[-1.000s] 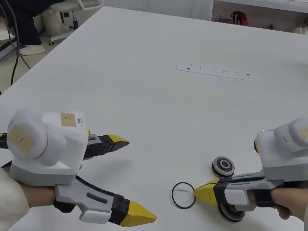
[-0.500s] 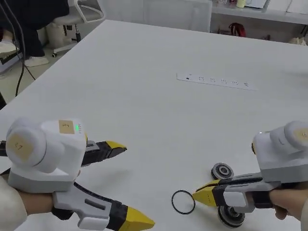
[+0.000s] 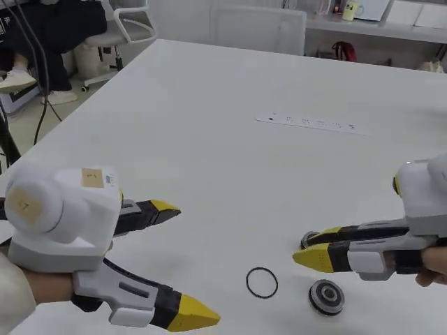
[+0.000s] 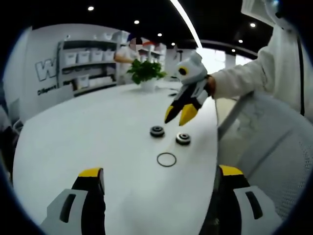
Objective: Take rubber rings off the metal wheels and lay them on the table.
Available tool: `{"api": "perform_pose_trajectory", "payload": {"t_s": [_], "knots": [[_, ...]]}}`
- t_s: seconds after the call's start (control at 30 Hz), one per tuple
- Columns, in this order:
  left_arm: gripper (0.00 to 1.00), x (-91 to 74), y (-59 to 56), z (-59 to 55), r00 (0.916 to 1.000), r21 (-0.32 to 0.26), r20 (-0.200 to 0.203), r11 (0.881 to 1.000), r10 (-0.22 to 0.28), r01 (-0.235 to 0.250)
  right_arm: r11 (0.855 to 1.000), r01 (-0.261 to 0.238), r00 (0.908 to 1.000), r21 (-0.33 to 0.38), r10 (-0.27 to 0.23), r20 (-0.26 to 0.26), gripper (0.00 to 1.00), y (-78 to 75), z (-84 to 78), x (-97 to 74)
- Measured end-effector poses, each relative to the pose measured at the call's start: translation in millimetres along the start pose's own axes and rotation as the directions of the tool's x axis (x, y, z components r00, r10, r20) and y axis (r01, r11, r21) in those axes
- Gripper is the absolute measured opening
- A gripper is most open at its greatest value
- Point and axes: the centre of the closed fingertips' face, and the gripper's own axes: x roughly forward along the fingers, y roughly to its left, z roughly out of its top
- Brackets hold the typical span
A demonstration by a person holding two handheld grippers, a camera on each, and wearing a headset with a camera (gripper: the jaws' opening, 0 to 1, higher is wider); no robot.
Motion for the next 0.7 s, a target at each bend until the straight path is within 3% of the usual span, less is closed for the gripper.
{"api": "perform_pose_trajectory", "payload": {"t_s": [0.17,0.43,0.7], "knots": [[0.97,-4.9,-8.4,6.0,0.9999,-0.004,0.005,1.000,0.015,-0.015,0.999,-0.002,0.9998,-0.046,0.003,0.019,0.38,8.0,0.7,-20.3],[0.97,-10.6,-21.7,12.2,0.9995,-0.002,0.007,1.000,0.031,-0.031,0.990,0.033,0.9991,-0.135,-0.030,0.029,0.47,12.9,-13.5,-61.3],[0.98,-11.3,-34.5,17.4,0.9990,-0.006,0.009,0.999,0.045,-0.045,0.987,0.061,0.9962,-0.152,-0.051,0.070,0.53,12.3,-19.7,-92.9]]}}
